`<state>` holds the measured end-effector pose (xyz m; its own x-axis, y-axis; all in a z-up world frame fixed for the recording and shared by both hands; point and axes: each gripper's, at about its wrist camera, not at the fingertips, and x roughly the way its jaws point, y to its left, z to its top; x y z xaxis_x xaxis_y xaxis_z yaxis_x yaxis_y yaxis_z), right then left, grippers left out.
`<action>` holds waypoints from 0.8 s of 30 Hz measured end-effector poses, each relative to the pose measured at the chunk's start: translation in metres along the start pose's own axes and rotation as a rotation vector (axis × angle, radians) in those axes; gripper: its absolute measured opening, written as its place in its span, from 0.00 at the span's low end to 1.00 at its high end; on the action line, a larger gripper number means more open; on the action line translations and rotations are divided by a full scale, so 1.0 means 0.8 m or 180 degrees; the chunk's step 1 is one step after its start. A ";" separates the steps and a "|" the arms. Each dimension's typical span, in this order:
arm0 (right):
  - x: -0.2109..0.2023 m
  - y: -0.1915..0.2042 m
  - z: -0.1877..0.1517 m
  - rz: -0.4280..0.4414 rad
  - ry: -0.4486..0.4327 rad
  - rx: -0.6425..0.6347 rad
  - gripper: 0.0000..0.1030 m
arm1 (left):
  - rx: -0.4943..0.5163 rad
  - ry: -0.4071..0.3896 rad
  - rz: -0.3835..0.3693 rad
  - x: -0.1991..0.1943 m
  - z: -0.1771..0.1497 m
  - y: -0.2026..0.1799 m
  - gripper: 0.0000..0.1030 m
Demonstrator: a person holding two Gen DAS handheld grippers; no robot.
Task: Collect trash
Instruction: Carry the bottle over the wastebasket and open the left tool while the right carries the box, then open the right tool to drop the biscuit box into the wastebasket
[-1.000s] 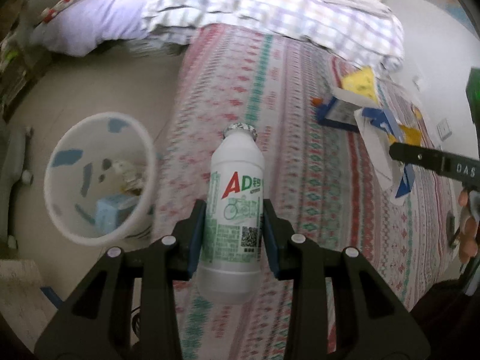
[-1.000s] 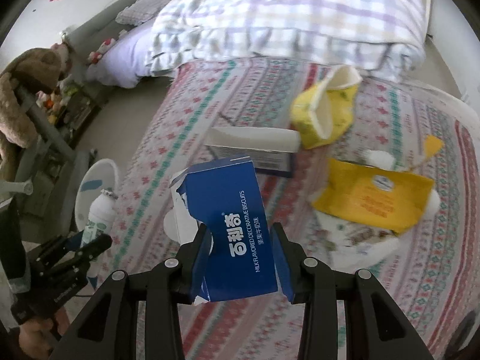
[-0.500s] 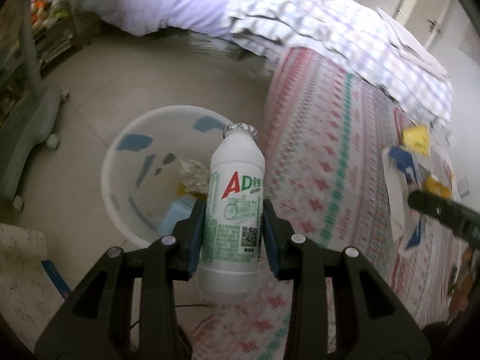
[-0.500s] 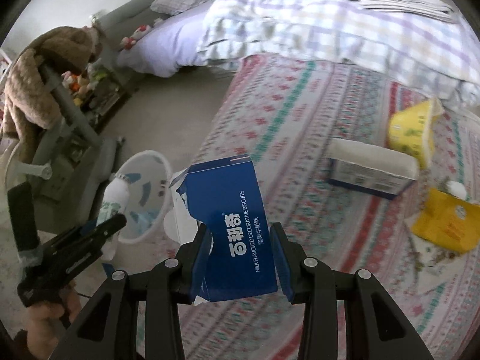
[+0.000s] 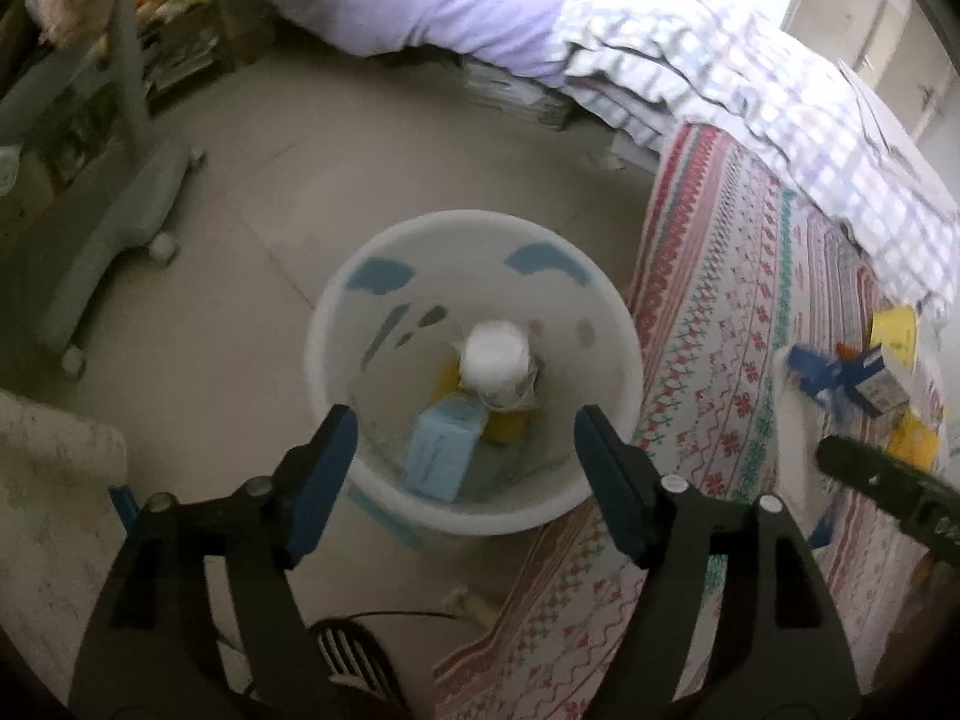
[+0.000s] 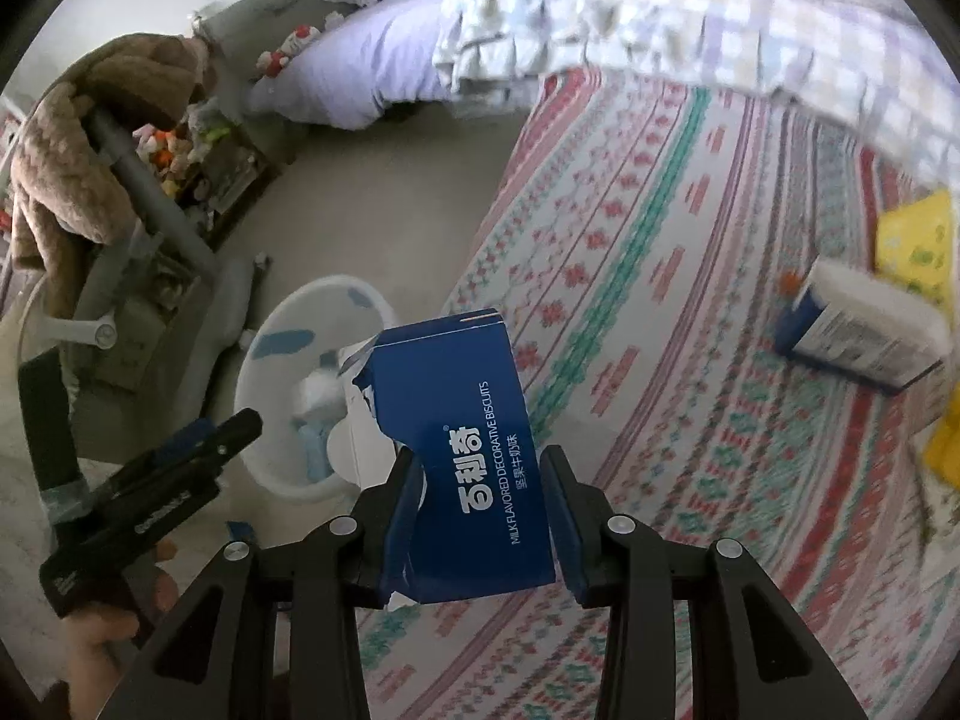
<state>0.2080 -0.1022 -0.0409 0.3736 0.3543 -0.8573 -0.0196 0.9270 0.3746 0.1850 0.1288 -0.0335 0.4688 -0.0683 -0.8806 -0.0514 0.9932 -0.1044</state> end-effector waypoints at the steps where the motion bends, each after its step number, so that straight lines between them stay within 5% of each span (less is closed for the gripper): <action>1: 0.006 0.002 0.001 0.0008 0.0034 0.0005 0.40 | -0.0052 0.0007 0.0006 -0.002 0.000 0.007 0.78; 11: 0.035 0.036 0.006 -0.0049 0.0132 -0.0176 0.40 | -0.0158 -0.0002 0.0221 -0.018 -0.009 0.047 0.92; 22: 0.064 0.085 0.026 -0.0023 0.0051 -0.0220 0.41 | -0.0149 -0.0025 0.0329 -0.030 -0.017 0.077 0.94; 24: 0.061 0.091 0.031 0.0133 -0.0039 -0.0233 0.51 | -0.0136 -0.0016 0.0298 -0.031 -0.016 0.078 0.94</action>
<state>0.2473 -0.0203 -0.0464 0.3823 0.3917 -0.8369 -0.1031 0.9181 0.3827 0.1587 0.1914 -0.0245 0.4646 0.0252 -0.8852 -0.1328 0.9903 -0.0415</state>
